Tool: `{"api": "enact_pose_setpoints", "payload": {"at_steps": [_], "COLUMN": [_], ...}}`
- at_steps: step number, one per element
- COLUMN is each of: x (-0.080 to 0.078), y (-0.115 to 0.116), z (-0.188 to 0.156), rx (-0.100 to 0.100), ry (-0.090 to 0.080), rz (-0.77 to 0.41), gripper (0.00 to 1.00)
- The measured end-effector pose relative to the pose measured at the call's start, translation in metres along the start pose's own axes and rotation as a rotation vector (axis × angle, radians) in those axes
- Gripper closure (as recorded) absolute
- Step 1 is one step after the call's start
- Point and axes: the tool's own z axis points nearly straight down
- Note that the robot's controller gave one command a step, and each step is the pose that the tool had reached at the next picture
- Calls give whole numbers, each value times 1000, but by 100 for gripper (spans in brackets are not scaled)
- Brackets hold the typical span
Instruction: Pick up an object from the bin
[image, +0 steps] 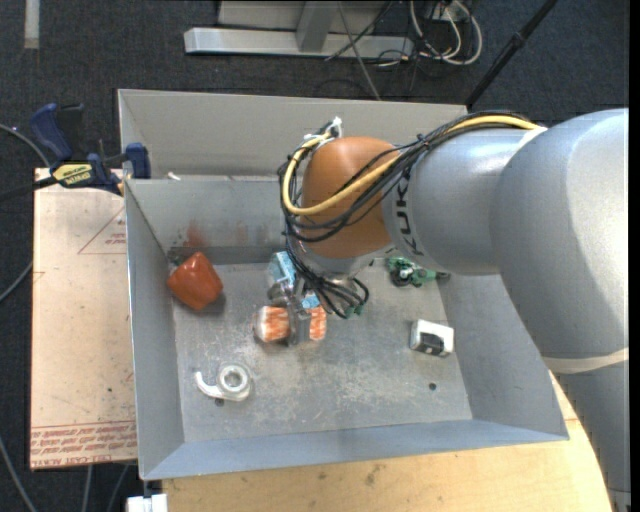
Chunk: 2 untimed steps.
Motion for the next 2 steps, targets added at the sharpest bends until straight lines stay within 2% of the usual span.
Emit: {"api": "enact_pose_setpoints", "payload": {"at_steps": [1, 2], "x": [8, 6], "y": [6, 7], "z": [-48, -63], "rx": [3, 7], "ry": [0, -22], "rz": [4, -11], "gripper": [100, 100]}}
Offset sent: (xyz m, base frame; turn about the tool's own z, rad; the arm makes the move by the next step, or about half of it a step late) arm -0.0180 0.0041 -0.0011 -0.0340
